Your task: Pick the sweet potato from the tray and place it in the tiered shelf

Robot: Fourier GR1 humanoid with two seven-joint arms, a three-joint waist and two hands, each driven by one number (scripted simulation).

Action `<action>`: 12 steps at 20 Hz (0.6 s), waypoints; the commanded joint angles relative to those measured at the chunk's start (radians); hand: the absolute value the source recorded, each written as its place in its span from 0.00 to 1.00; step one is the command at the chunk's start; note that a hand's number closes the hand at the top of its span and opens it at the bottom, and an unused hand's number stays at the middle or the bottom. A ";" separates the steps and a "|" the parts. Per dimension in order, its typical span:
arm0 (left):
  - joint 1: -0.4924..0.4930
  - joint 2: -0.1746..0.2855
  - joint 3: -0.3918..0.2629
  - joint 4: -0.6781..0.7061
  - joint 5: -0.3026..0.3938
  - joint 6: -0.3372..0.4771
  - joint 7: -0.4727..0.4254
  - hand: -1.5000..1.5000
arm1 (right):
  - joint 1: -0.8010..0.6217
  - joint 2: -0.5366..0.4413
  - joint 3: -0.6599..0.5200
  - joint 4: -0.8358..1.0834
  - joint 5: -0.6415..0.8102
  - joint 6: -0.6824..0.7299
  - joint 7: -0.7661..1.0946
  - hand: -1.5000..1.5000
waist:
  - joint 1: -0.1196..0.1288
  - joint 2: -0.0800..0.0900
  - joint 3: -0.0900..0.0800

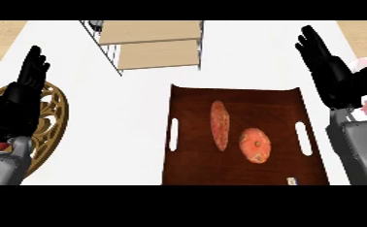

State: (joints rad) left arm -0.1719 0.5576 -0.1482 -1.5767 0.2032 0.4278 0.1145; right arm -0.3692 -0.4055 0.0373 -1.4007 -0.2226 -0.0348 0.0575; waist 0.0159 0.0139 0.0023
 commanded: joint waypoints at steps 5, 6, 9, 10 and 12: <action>0.144 -0.030 -0.108 0.054 0.024 -0.129 -0.010 0.50 | 0.215 -0.092 -0.045 -0.012 0.225 -0.290 0.165 0.00 | -0.083 -0.022 -0.009; 0.150 -0.050 -0.141 0.091 0.007 -0.132 -0.018 0.50 | 0.218 -0.105 -0.048 -0.019 0.263 -0.339 0.222 0.00 | -0.112 -0.019 -0.013; 0.178 -0.089 -0.184 0.093 0.032 -0.173 -0.026 0.50 | 0.309 -0.068 -0.027 0.025 0.370 -0.489 0.353 1.00 | -0.091 -0.017 -0.011; 0.201 -0.098 -0.185 0.117 0.034 -0.186 -0.067 0.50 | 0.354 0.013 -0.026 -0.050 0.339 -0.538 0.336 1.00 | -0.081 -0.022 -0.008; 0.204 -0.128 -0.225 0.116 0.011 -0.188 -0.073 0.50 | 0.419 0.131 0.025 -0.170 0.314 -0.574 0.283 0.00 | -0.063 -0.023 -0.005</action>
State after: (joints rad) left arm -0.0076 0.4723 -0.3153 -1.4826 0.2246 0.2695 0.0728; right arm -0.0624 -0.4076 0.0283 -1.4448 0.0816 -0.4831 0.3277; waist -0.0597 -0.0020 -0.0070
